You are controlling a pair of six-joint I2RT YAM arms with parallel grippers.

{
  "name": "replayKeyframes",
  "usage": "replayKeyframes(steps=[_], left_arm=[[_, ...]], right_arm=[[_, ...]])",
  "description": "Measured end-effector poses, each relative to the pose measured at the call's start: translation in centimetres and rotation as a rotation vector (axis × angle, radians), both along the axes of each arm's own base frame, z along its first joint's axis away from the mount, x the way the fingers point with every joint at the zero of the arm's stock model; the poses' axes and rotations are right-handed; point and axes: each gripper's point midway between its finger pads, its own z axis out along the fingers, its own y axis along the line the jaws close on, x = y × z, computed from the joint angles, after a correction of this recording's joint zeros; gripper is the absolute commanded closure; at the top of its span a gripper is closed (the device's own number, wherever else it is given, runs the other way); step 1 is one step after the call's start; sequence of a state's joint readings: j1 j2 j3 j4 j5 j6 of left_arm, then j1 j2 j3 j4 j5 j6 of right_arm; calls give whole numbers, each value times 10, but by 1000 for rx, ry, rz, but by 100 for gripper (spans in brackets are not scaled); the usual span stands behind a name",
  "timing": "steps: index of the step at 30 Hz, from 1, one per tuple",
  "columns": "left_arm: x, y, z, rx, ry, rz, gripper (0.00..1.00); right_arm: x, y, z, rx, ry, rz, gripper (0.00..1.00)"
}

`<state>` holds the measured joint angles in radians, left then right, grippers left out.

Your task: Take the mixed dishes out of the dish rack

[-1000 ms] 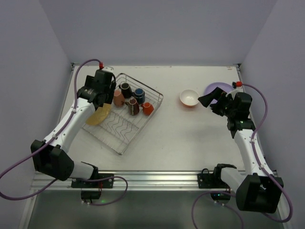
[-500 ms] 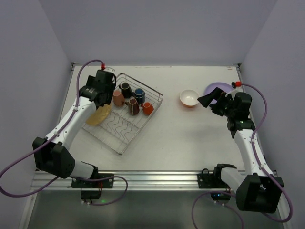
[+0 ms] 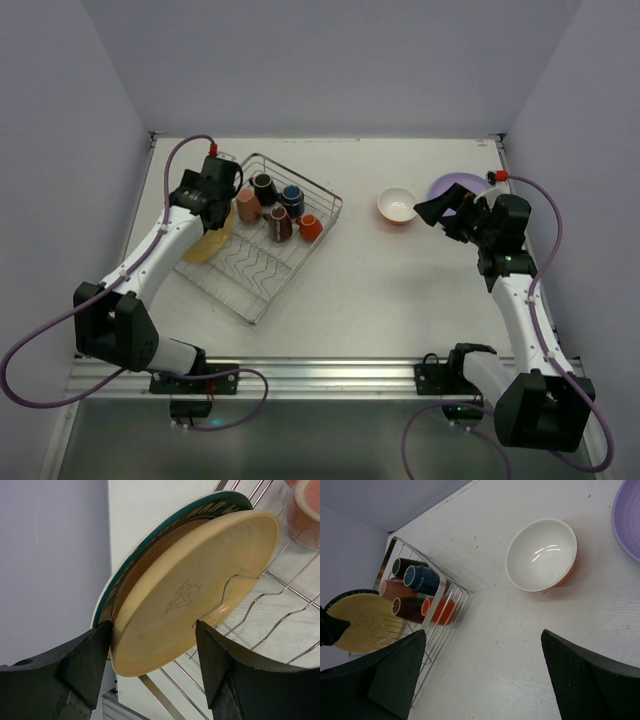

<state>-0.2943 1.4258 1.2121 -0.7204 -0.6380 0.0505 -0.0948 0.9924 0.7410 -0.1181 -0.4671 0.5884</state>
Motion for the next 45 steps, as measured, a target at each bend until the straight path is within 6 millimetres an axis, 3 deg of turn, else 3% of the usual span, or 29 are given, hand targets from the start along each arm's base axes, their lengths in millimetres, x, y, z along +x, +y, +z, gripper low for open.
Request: replayKeyframes(steps=[7,14,45], left_arm=[[-4,3,-3,21,4,-19,29],[-5,5,-1,41,5,-28,45],[-13,-15,8,66,-24,-128,49]], right_arm=[[-1,2,3,4,-10,11,1],[-1,4,5,8,-18,24,1],[-1,5,5,10,-25,28,1]])
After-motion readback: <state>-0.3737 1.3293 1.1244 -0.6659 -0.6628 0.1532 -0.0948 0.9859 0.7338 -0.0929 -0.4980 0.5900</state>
